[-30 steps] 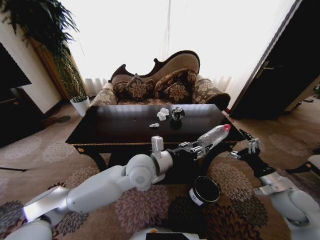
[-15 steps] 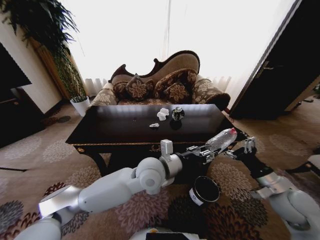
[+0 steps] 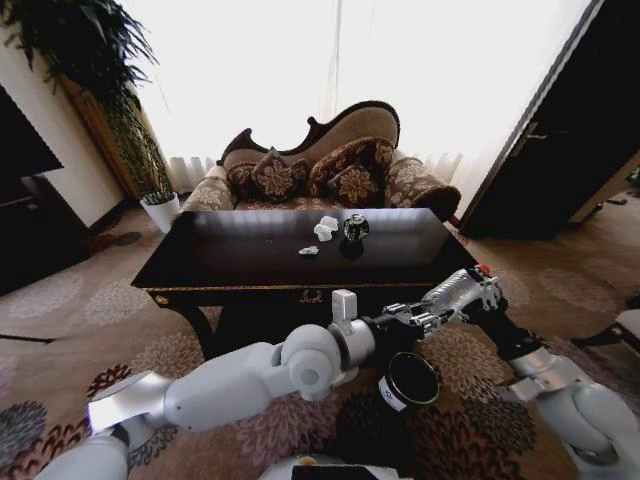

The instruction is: Move to the front of the table and place the trash on the table into the trash bin.

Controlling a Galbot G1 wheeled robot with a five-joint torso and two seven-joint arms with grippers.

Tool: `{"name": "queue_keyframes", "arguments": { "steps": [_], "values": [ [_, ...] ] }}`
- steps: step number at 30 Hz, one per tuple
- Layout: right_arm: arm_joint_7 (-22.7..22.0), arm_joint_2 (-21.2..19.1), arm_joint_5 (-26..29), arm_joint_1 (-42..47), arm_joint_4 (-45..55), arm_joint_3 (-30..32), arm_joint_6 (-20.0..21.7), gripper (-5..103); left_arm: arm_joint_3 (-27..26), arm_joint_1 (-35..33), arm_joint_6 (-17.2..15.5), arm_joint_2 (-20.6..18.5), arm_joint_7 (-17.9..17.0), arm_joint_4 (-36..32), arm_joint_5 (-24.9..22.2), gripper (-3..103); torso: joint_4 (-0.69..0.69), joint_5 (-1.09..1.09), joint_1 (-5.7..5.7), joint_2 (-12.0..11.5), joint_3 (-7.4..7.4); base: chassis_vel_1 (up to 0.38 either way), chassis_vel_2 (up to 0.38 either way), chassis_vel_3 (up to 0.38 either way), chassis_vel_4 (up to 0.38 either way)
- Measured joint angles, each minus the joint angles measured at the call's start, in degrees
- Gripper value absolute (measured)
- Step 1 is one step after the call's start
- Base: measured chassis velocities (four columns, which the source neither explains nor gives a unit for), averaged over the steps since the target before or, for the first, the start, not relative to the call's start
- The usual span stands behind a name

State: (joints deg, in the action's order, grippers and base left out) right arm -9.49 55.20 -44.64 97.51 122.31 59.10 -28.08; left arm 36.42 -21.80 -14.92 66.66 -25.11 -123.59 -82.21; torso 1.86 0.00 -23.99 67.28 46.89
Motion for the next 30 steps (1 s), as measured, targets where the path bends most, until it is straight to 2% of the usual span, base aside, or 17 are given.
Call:
{"name": "queue_keyframes", "arguments": {
  "steps": [3, 6, 7, 9, 10, 12, 17, 23, 26, 27, 29, 30],
  "values": [
    [-0.1, 0.1, 0.0, 0.0, -0.1, 0.0, -0.1, 70, 0.0, 0.0, -0.1, -0.1, 0.1, -0.1, 0.0, 38, 0.0, 0.0, 0.0, 0.0, 0.0, 0.0, 0.0, 0.0, 0.0],
    [-1.0, 0.2, -0.3, -0.1, -0.6, -0.3, -0.1, 53, -0.4, 0.3, -0.5, 0.0, 0.1, 0.1, -0.4, 38, 0.0, 0.0, 0.0, 0.0, 0.0, 0.0, 0.0, 0.0, 0.0],
    [-1.0, 0.2, -0.3, -0.1, -0.6, -0.3, -0.1, 53, -0.4, 0.3, -0.5, 0.0, 0.1, 0.1, -0.4, 38, 0.0, 0.0, 0.0, 0.0, 0.0, 0.0, 0.0, 0.0, 0.0],
    [-1.4, 0.3, -0.6, 0.0, -0.7, -0.5, -0.2, 43, -0.6, 0.5, -0.5, 0.1, 0.1, 0.2, -0.6, 38, 0.0, 0.0, 0.0, 0.0, 0.0, 0.0, 0.0, 0.0, 0.0],
    [-1.5, 0.3, -0.6, 0.0, -0.8, -0.5, -0.3, 43, -0.6, 0.6, -0.5, 0.1, 0.0, 0.2, -0.7, 38, 0.0, 0.0, 0.0, 0.0, 0.0, 0.0, 0.0, 0.0, 0.0],
    [-1.6, 0.4, -0.6, 0.0, -0.8, -0.6, -0.3, 36, -0.6, 0.6, -0.5, 0.1, 0.0, 0.2, -0.7, 38, 0.0, 0.0, 0.0, 0.0, 0.0, 0.0, 0.0, 0.0, 0.0],
    [-1.6, 0.3, -0.5, 0.1, -0.8, -0.6, -0.3, 28, -0.6, 0.6, -0.6, 0.1, 0.0, 0.1, -0.4, 38, 0.0, 0.0, 0.0, 0.0, 0.0, 0.0, 0.0, 0.0, 0.0],
    [-1.7, 0.3, -0.3, 0.4, -0.8, -0.5, -0.3, 27, -0.7, 0.7, -0.7, 0.0, 0.1, 0.0, -0.1, 35, 0.0, 0.0, 0.0, 0.0, 0.0, 0.0, 0.0, 0.0, 0.0],
    [-1.8, 0.3, 0.0, 0.4, -1.6, -0.7, -0.5, 27, -0.9, 0.9, -0.8, 0.0, 0.1, -0.4, 0.1, 50, 0.0, 0.0, 0.0, 0.0, 0.0, 0.0, 0.0, 0.0, 0.0],
    [-1.8, 0.3, 0.0, 0.4, -1.6, -0.7, -0.5, 27, -0.9, 0.9, -0.8, 0.0, 0.1, -0.4, 0.1, 50, 0.0, 0.0, 0.0, 0.0, 0.0, 0.0, 0.0, 0.0, 0.0],
    [-1.8, 0.2, 0.3, 0.3, -2.4, -0.8, -0.5, 26, -1.0, 1.3, -0.9, -0.5, 0.0, -1.1, 0.5, 61, 0.0, 0.0, 0.0, 0.0, 0.0, 0.0, 0.0, 0.0, 0.0],
    [-1.8, 0.2, 0.3, 0.3, -2.4, -0.8, -0.5, 26, -1.0, 1.3, -0.9, -0.5, 0.0, -1.1, 0.5, 61, 0.0, 0.0, 0.0, 0.0, 0.0, 0.0, 0.0, 0.0, 0.0]
  ]
}}
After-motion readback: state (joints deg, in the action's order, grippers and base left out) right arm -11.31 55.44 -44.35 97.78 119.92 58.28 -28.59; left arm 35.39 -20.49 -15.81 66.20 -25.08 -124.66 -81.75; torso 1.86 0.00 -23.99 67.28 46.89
